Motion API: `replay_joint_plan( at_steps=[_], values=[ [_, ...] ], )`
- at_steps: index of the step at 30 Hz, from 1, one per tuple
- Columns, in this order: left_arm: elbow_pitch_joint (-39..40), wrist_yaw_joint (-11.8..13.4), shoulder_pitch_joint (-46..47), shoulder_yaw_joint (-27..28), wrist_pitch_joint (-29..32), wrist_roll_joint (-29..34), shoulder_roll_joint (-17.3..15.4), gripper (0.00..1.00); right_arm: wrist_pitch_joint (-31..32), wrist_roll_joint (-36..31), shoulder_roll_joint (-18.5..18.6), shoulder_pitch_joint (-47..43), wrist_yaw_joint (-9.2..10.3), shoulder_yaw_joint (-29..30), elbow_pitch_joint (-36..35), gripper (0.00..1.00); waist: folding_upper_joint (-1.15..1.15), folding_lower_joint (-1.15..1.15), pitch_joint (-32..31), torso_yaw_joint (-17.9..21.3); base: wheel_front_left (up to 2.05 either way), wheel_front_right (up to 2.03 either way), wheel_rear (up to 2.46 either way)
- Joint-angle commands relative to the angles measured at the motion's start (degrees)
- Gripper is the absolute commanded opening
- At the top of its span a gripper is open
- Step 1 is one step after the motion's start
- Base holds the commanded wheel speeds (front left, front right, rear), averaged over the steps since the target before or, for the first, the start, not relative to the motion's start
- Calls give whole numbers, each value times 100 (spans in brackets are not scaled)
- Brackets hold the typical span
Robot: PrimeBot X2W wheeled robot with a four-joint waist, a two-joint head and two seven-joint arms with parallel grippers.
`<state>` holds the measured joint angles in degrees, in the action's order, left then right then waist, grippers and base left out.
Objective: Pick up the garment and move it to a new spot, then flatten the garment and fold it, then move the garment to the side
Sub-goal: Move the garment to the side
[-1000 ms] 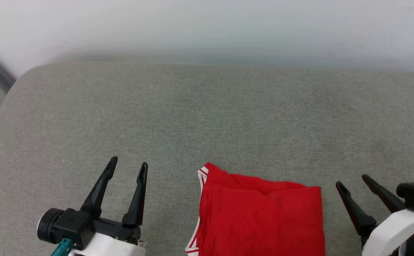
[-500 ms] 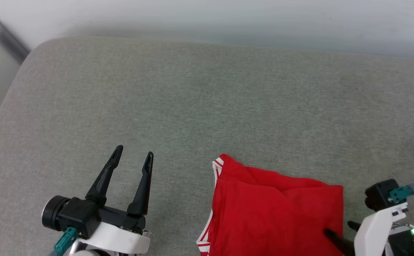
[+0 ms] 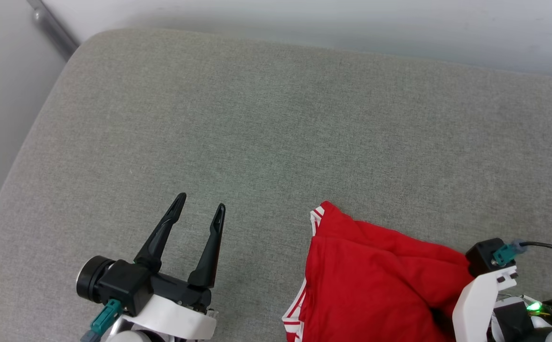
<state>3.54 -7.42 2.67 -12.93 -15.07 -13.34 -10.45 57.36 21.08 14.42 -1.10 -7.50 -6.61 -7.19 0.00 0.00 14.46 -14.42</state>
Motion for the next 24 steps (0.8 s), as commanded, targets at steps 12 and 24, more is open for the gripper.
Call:
replay_joint_plan(
  at_steps=[12, 24],
  values=[
    [257, -8, 18, 156, -13, -37, 79, 100, -740, -867, 1034, 951, 5, -1176, 87, 0, 0, 0, -119, 634, 0, 0, 0],
    [487, -8, 438, -9, -13, 61, -137, 100, -1090, -971, 3230, 2638, 4, -2781, -46, 0, 0, 0, 428, 2377, 0, 0, 0]
  ],
)
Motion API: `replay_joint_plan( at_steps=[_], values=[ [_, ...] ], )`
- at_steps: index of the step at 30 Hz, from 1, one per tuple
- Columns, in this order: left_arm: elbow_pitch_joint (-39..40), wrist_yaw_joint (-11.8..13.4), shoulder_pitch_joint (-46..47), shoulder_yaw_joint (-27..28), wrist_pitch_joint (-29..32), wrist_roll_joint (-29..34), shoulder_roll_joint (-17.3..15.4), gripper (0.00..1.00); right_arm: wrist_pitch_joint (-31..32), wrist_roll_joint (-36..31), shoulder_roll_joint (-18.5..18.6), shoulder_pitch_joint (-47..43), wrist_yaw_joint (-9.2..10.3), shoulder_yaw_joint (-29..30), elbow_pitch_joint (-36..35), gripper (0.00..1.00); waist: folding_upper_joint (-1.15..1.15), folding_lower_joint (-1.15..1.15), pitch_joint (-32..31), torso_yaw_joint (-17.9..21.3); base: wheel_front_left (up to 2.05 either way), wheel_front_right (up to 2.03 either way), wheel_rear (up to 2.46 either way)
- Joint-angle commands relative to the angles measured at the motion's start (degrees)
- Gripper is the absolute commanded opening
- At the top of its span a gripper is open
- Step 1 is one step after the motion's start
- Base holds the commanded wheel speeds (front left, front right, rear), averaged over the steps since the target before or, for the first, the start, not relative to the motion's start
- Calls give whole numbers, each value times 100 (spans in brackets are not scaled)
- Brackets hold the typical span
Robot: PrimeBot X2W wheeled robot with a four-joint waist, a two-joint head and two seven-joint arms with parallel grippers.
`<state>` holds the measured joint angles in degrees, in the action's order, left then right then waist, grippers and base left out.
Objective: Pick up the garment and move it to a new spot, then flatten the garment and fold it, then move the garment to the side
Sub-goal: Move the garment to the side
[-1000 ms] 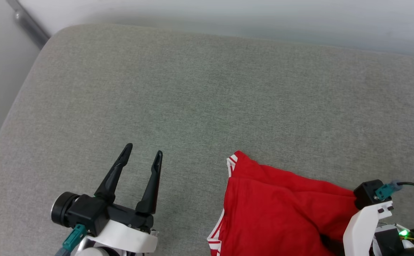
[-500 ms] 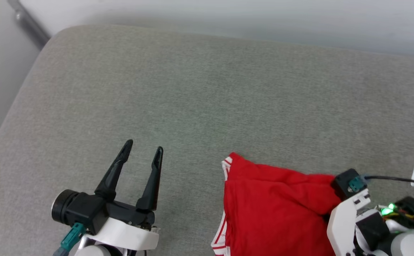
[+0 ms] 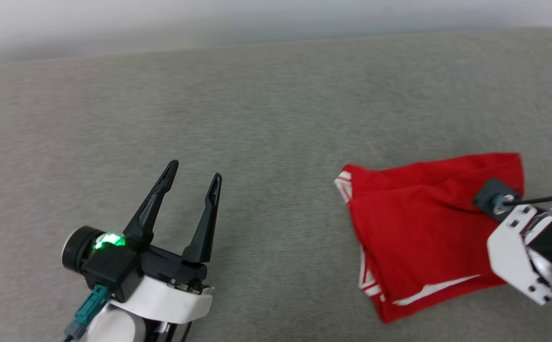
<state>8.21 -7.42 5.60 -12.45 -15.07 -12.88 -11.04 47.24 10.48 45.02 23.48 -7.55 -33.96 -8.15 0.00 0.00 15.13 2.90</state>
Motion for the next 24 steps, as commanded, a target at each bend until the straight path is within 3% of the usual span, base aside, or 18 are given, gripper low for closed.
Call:
replay_joint_plan(
  at_steps=[1, 2, 3, 5, 10, 19, 24],
  values=[
    [17, -8, 204, -101, -12, 24, -116, 100, -141, 141, 303, 279, 9, -92, 91, 0, 0, 0, 436, 767, 0, 0, 0],
    [17, -8, 204, -101, -12, 24, -116, 100, -141, 141, 303, 279, 9, -92, 91, 0, 0, 0, 436, 767, 0, 0, 0],
    [31, -8, 328, -152, -12, 37, -222, 100, -305, 235, 568, 472, 11, -139, 208, 0, 0, 0, 623, 1010, 0, 0, 0],
    [48, -8, 480, -239, -13, 50, -322, 100, -495, 330, 756, 588, 11, -108, 396, 0, 0, 0, 810, 1190, 0, 0, 0],
    [80, -6, 748, -424, -13, 46, -618, 100, -966, 451, 966, 762, 11, 98, 971, 0, 0, 0, 1192, 1417, 0, 0, 0],
    [288, -3, 1157, -506, -13, -61, -1102, 100, -2025, 421, 914, 1101, 11, 738, 2404, 0, 0, 0, 1936, 1577, 0, 0, 0],
    [461, -3, 1336, -519, -13, -193, -1178, 100, -2452, 216, 846, 1342, 11, 1058, 3013, 0, 0, 0, 2205, 1525, 0, 0, 0]
  ],
)
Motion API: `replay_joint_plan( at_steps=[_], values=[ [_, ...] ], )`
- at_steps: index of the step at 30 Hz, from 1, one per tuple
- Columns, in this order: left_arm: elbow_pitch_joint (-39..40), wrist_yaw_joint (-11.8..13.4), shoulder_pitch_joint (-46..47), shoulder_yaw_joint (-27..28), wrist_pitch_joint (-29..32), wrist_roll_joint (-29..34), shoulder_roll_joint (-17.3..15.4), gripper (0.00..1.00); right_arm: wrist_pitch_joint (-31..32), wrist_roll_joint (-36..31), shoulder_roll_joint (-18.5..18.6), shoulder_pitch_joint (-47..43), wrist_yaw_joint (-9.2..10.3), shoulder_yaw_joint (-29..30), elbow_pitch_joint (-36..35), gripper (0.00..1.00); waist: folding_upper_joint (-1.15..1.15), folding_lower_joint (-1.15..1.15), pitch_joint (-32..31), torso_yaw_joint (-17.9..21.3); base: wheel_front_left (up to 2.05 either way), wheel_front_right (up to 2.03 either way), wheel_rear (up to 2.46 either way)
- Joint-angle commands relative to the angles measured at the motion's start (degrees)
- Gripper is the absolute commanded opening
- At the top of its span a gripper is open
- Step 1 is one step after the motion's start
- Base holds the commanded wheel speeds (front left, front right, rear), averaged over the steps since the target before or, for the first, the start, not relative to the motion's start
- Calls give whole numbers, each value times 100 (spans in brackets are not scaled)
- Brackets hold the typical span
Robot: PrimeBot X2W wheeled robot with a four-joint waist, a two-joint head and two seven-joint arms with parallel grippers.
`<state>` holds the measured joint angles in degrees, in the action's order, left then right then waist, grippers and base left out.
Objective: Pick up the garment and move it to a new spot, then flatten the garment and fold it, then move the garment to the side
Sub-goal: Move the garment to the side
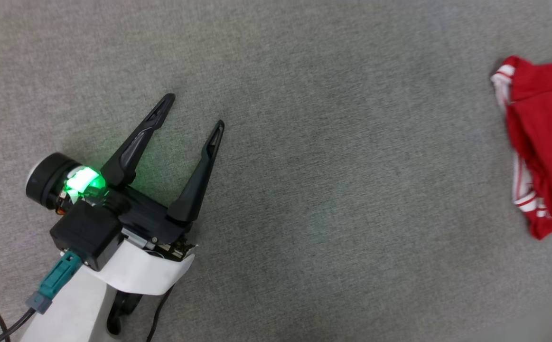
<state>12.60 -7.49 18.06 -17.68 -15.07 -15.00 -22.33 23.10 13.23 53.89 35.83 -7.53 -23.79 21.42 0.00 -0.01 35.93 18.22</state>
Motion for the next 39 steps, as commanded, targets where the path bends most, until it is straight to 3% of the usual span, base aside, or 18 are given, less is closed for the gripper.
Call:
replay_joint_plan(
  at_steps=[1, 12, 13, 14, 22, 27, 34, 39],
  values=[
    [47, 4, 114, -25, -13, 22, -71, 100, -100, -70, -83, 136, 9, 103, 163, 0, 0, 1, 160, -29, 0, 0, 0],
    [150, 4, 295, 20, -13, -48, -95, 100, -313, -430, -441, 72, 9, 1168, 1235, 2, 0, 1, 310, -264, 0, 0, 0],
    [134, 4, 273, 27, -13, -48, -80, 100, -303, -406, -514, 48, 9, 1250, 1263, 91, 0, 1, 276, -274, 0, 0, 0],
    [111, 4, 242, 41, -13, -40, -59, 100, -292, -423, -547, 29, 8, 1313, 1274, 100, 0, 1, 232, -284, 0, 0, 0],
    [-213, 4, -89, 226, -13, -95, 306, 100, -382, -557, -756, 121, 8, 1889, 833, 100, 0, 1, -595, -511, 0, 0, 0],
    [-437, 35, -459, 688, -12, -146, 708, 100, -403, -200, -1008, -98, 9, 2049, 125, 100, 0, 1, -1332, -775, 0, 0, 0],
    [-638, 23, -1068, 1099, -13, -168, 1021, 100, -803, 61, -1642, -738, 8, 2519, -1105, 100, 0, 1, -2153, -1216, 0, 0, 0],
    [-756, 23, -1365, 1194, -12, -25, 1122, 100, -1249, 234, -2377, -1466, 7, 2873, -1800, 100, 0, 1, -2491, -1529, 0, 0, 0]
  ],
)
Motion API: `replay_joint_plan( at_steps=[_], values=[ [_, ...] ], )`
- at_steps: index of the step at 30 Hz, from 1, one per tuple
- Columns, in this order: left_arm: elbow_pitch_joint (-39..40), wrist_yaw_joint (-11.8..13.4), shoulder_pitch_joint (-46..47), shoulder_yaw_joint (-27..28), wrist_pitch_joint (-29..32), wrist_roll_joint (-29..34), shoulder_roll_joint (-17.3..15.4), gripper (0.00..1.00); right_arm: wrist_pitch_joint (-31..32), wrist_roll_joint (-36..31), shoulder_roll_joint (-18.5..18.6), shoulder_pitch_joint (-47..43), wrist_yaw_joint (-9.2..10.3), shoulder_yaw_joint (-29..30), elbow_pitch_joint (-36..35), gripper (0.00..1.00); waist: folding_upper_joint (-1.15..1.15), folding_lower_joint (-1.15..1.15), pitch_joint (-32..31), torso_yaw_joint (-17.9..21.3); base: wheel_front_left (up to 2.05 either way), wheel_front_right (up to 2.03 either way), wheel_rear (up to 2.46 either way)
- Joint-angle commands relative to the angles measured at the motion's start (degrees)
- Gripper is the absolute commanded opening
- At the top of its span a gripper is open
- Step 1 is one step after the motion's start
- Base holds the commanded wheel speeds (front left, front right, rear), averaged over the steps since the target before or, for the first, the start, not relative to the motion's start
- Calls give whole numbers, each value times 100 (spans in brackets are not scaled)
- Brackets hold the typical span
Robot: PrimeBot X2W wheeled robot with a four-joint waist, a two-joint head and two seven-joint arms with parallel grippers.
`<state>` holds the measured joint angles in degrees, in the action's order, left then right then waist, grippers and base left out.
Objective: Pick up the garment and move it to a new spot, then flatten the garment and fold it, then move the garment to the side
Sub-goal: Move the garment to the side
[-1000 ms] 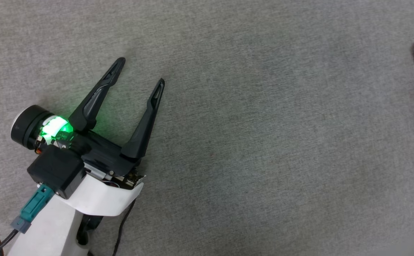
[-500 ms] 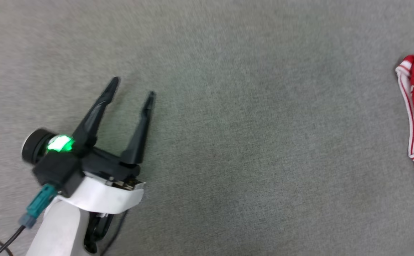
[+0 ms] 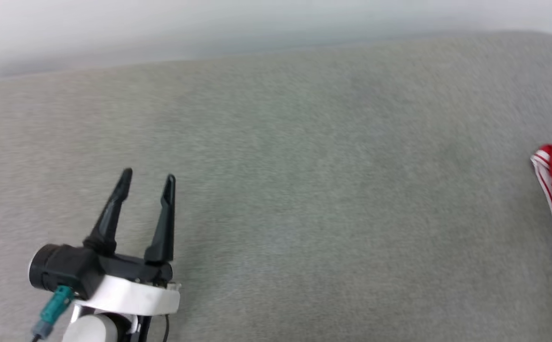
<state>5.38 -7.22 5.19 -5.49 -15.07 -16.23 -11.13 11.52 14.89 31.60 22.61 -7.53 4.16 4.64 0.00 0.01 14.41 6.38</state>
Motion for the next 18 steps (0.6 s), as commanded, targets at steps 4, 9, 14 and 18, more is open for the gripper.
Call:
replay_joint_plan(
  at_steps=[4, 9, 14, 18],
  values=[
    [-143, -7, -237, -82, -13, 323, 29, 100, -537, 131, -692, -772, 7, 164, -620, 100, 0, -1, -528, -523, 0, 0, 0],
    [-247, 33, -455, 46, -13, 439, 191, 100, -1163, 225, -1283, -1495, 7, 141, -860, 100, 0, -1, -761, -641, 0, 0, 0],
    [-272, 28, -649, 246, -13, 437, 394, 100, -1686, 280, -1836, -2052, 8, 26, -854, 100, 0, -1, -859, -698, 0, 0, 0],
    [-272, 14, -779, 346, -13, 466, 492, 100, -2044, 352, -2110, -2320, 7, -63, -635, 100, 0, -1, -876, -718, 0, 0, 0]
  ],
)
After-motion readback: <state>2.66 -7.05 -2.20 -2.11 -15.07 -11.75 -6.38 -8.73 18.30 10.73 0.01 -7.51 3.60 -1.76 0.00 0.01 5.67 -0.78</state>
